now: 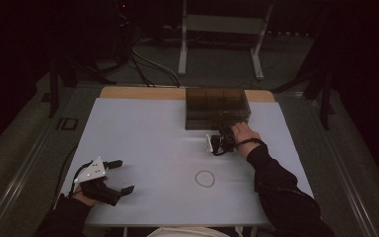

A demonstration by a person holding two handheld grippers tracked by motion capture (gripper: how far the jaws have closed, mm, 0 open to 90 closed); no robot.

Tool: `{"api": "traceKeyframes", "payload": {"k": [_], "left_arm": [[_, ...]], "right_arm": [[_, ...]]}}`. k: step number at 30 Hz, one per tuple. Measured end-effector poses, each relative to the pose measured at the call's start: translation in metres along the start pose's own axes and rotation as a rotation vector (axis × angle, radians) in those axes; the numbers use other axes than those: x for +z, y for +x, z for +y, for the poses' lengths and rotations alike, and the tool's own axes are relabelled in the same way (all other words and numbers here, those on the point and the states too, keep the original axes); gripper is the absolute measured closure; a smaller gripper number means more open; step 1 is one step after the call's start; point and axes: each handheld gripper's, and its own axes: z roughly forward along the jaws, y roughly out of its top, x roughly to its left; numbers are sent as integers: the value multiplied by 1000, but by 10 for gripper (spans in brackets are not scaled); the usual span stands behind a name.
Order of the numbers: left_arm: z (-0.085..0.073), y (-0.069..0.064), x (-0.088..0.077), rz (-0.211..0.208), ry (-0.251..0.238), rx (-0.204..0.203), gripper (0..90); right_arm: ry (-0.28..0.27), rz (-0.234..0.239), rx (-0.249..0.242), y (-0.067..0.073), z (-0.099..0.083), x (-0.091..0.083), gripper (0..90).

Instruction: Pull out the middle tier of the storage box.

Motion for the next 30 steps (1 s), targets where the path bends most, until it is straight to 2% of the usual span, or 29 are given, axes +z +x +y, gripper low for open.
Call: {"api": "traceKeyframes", "payload": {"k": [5, 14, 21, 30], "left_arm": [[0, 0, 0, 0, 0, 0, 10], [0, -1, 1, 0, 3, 2, 10], [0, -1, 1, 2, 5, 4, 10], [0, 0, 1, 0, 4, 1, 10]], "right_arm": [[-6, 8, -19, 3, -1, -2, 800], [-6, 11, -3, 3, -1, -3, 799], [-7, 21, -9, 1, -1, -3, 798], [-23, 44, 25, -2, -3, -3, 794]]}}
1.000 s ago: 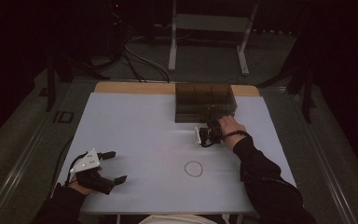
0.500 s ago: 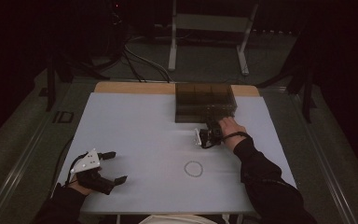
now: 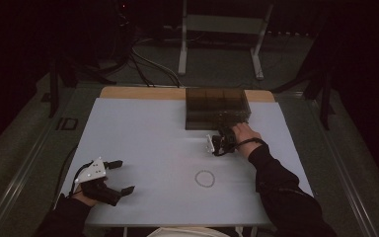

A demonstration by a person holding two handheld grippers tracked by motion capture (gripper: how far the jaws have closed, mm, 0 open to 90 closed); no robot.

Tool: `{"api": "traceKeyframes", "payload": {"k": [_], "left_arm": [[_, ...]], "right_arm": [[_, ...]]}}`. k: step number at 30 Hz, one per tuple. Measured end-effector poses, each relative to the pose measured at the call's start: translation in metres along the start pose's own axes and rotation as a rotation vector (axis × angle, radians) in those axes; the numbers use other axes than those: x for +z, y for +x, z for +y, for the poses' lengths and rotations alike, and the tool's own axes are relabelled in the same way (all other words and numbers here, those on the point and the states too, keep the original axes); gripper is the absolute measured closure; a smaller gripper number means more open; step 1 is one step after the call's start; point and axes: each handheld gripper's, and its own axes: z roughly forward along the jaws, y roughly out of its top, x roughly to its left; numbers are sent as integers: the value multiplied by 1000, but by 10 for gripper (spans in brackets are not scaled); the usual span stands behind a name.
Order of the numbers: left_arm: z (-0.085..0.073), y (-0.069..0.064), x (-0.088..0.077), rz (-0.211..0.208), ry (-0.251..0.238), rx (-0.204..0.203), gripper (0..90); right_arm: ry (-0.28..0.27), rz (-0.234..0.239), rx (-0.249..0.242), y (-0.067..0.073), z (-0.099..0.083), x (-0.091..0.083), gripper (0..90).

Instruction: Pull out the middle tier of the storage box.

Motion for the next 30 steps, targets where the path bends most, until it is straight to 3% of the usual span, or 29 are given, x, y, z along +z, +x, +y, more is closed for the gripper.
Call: {"api": "traceKeyframes", "payload": {"k": [11, 18, 24, 28, 30], "left_arm": [[0, 0, 0, 2, 1, 1, 10], [0, 0, 0, -1, 1, -2, 10], [0, 0, 0, 0, 1, -1, 10], [0, 0, 0, -1, 0, -1, 10], [0, 0, 0, 0, -1, -2, 10]], "right_arm": [[-14, 33, 12, -4, -1, -1, 786], [-59, 77, 76, -13, -4, -6, 701], [-111, 218, 132, -22, -8, -12, 648], [-95, 297, 151, -25, -13, -12, 631], [-79, 337, 162, -24, -15, -12, 562]]}}
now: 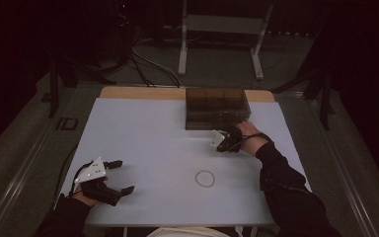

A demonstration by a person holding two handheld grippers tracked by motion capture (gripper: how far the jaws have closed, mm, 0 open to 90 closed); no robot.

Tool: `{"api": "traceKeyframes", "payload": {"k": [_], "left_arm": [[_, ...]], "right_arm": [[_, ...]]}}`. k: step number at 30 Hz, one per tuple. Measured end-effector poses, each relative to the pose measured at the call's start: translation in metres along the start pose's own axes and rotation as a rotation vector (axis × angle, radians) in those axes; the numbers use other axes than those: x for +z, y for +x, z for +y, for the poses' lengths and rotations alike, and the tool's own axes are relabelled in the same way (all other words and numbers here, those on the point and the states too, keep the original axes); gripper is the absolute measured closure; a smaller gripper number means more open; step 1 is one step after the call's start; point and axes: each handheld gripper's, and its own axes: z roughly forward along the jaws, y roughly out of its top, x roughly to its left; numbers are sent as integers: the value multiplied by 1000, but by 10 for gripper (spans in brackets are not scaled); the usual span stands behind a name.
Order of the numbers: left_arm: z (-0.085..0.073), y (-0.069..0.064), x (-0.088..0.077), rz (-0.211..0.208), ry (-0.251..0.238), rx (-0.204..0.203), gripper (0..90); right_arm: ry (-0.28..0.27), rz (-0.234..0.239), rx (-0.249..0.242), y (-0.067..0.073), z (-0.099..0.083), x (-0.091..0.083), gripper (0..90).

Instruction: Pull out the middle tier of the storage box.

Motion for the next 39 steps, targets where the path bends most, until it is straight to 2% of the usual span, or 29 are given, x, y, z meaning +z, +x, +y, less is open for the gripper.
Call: {"api": "traceKeyframes", "payload": {"k": [2, 6, 8, 13, 18, 20, 23, 26, 30, 36, 39], "left_arm": [[0, 0, 0, -1, 0, 1, 10], [0, 0, 0, -1, 0, 1, 10], [0, 0, 0, -1, 1, 1, 10], [0, 0, 0, -5, 1, 1, 10], [0, -1, 1, -4, 2, -1, 10], [0, -1, 0, -4, 1, -1, 10], [0, -1, 1, -3, 2, -2, 10], [0, -1, 1, -3, 3, -2, 10], [0, -1, 1, -4, 3, -2, 10], [0, -1, 1, -4, 5, 0, 10], [0, -1, 1, -3, 4, 0, 10]], "right_arm": [[2, 30, 10, -1, -3, -1, 526], [-26, 88, 53, -5, -7, -4, 382], [-17, 109, 68, -6, -9, -6, 360], [0, 183, 131, -12, -16, -9, 149], [4, 216, 172, -17, -25, -12, 97], [12, 237, 192, -19, -28, -13, 31], [-11, 251, 212, -22, -33, -16, 32], [-23, 261, 202, -26, -38, -19, 32], [-39, 297, 220, -31, -44, -22, 31], [-63, 319, 183, -35, -48, -26, 32], [-76, 333, 184, -39, -50, -27, 32]]}}
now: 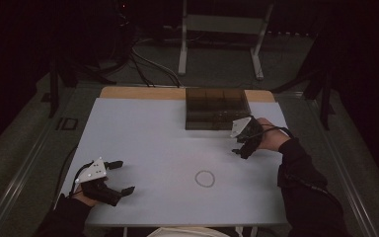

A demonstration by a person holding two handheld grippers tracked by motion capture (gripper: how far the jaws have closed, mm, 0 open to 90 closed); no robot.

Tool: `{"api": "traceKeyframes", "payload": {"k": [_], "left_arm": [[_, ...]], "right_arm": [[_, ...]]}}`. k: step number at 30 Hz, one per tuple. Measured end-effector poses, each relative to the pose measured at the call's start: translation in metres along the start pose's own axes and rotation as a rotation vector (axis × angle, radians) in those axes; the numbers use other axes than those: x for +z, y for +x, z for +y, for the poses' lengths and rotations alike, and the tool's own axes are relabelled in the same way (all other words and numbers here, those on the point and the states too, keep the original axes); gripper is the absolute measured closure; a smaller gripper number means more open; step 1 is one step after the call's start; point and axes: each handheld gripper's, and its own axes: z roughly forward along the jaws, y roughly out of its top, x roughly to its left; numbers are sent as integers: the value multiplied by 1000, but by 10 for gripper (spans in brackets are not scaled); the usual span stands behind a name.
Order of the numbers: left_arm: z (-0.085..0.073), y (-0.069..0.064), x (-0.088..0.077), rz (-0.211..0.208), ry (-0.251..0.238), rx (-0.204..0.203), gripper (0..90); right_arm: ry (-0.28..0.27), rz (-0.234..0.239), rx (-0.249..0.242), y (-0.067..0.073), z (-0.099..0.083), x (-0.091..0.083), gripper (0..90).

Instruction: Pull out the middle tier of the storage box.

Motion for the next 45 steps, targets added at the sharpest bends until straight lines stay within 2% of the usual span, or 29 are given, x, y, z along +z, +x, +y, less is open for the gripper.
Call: {"api": "traceKeyframes", "payload": {"k": [11, 17, 22, 33, 38, 41, 43, 44, 45], "left_arm": [[0, 0, 0, -1, 0, 1, 10], [0, 0, 0, -2, 1, 2, 10], [0, 0, 0, -4, 1, 3, 10], [0, 0, 0, -4, -1, 0, 10], [0, 0, 0, -6, 0, -3, 10], [0, 0, 0, -7, 0, -3, 10], [0, 0, 0, -6, 1, -3, 10], [0, 0, 0, -6, 1, -4, 10], [0, 0, 0, -7, 0, -4, 10]], "right_arm": [[-1, 20, -18, -15, -1, -7, 32], [11, 37, 9, -26, -2, -10, 45], [17, 46, 14, -35, -1, -10, 48], [33, 134, 15, -50, 10, -8, 69], [41, 189, 40, -56, 13, -8, 145], [49, 209, 30, -58, 14, -6, 169], [46, 216, 25, -59, 15, -4, 216], [43, 209, 23, -59, 16, -3, 276], [38, 182, 14, -58, 17, -3, 311]]}}
